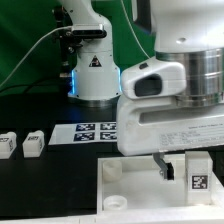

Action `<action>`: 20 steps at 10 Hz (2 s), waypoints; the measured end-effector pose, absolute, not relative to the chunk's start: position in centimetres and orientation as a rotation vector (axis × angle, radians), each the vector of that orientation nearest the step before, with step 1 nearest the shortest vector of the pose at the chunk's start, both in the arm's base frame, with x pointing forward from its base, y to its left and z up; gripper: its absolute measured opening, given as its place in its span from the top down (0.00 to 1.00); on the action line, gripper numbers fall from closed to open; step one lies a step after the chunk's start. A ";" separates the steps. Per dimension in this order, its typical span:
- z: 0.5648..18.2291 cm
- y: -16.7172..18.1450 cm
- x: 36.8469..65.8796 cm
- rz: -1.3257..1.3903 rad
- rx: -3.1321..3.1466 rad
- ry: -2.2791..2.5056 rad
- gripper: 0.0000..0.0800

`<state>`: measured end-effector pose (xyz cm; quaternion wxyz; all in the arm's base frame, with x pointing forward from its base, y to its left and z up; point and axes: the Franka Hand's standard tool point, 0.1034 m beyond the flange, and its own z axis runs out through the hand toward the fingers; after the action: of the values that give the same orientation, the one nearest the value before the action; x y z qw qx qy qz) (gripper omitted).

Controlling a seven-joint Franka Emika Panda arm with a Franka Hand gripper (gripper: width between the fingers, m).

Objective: Assemble one leg

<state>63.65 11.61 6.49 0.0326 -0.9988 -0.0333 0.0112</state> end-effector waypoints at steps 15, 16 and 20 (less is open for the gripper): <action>6.5 11.0 63.5 0.107 -2.176 2.226 0.63; 6.5 11.0 63.4 0.122 -2.064 2.333 0.63; 6.4 11.0 63.3 0.124 -2.072 2.328 0.37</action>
Offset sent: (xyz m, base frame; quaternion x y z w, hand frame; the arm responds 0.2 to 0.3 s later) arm 0.0000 0.0000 0.0000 0.0000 0.0000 0.0899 0.9960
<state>63.34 11.03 6.39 0.0113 -0.6643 0.7463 0.0396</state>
